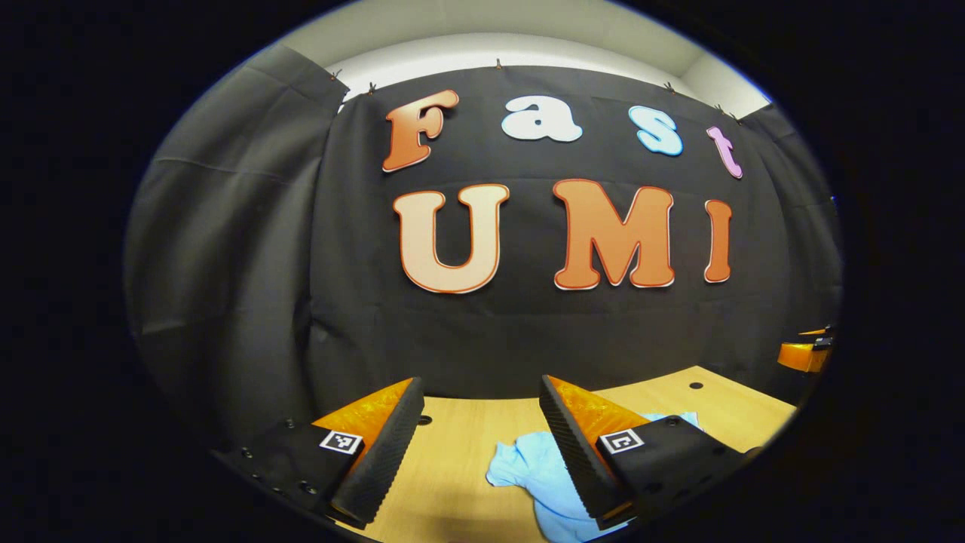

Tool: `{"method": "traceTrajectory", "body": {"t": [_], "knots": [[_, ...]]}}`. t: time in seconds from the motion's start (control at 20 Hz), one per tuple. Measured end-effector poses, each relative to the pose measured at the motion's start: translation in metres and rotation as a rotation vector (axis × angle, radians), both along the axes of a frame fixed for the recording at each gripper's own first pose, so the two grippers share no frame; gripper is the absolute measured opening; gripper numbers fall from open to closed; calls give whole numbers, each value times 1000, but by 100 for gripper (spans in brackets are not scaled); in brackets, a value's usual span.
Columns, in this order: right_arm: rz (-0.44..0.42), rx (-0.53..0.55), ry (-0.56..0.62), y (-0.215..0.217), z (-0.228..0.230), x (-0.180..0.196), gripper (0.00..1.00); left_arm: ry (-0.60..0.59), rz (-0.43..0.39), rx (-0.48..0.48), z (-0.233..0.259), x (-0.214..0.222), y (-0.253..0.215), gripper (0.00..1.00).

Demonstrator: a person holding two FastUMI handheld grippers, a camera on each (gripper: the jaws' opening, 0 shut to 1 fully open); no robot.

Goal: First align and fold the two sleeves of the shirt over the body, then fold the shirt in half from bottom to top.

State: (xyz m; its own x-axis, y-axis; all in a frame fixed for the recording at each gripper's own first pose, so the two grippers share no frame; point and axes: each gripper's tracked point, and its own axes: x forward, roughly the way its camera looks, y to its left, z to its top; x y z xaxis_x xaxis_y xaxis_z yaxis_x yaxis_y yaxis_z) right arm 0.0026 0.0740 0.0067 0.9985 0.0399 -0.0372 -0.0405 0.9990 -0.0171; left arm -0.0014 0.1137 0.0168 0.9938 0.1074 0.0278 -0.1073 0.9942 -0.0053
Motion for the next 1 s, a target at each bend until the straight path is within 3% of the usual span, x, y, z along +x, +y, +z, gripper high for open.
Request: {"method": "traceTrajectory", "body": {"t": [0.45, 0.7, 1.0], "knots": [[-68, 50, 86, -34, -7, 19, 100, 16, -50, 8, -2, 27, -31, 98], [-62, 49, 142, -41, -11, 30, 99, 24, -87, 19, 1, 42, -53, 100], [-62, -63, 159, -46, -13, 41, 99, 44, -91, 14, -3, 52, -63, 99]]}}
